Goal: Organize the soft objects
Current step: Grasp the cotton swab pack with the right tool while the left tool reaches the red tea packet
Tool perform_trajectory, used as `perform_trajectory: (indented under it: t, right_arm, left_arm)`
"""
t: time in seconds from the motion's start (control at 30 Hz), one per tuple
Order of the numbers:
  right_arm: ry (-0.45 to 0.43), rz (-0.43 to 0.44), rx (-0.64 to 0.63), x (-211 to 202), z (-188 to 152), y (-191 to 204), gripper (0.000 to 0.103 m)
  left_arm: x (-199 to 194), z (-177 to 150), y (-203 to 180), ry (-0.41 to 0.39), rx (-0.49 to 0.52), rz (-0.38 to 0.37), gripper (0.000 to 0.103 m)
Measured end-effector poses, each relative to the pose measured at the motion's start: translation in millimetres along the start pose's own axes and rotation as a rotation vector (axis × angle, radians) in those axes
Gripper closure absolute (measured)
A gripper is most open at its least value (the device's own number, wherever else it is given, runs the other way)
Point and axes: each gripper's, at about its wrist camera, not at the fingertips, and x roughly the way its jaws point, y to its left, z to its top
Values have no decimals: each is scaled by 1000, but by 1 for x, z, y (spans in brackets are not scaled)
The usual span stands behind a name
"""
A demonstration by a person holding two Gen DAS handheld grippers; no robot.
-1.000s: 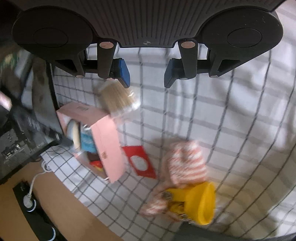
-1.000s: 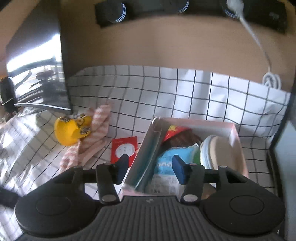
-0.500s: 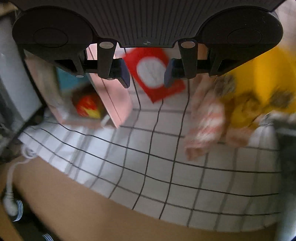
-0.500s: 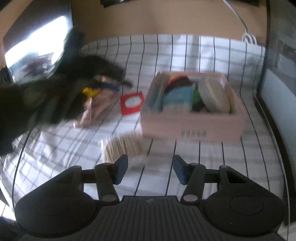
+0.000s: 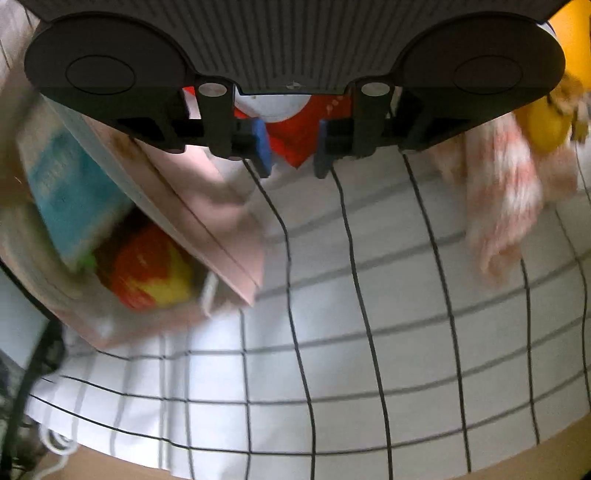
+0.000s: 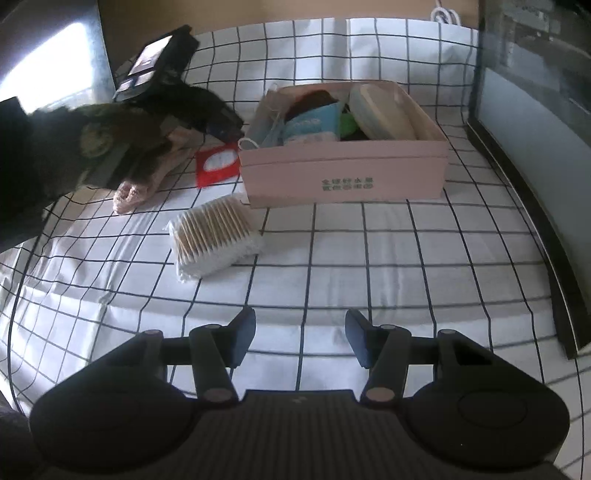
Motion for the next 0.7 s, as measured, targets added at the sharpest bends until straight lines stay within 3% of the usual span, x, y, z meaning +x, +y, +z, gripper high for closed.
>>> perform_trajectory:
  t: [0.27, 0.43, 0.6, 0.7]
  right_arm:
    - [-25, 87, -108, 10, 21, 16, 49]
    - [-33, 169, -218, 18, 33, 38, 46]
    - [-63, 218, -338, 30, 47, 74, 46]
    - [-65, 221, -382, 45, 57, 83, 43]
  left_arm:
    - [-56, -73, 6, 41, 40, -118, 78]
    - [-100, -131, 35, 50, -160, -168, 77]
    - [-151, -179, 60, -51, -426, -69, 77]
    - [-169, -200, 60, -60, -451, -40, 77]
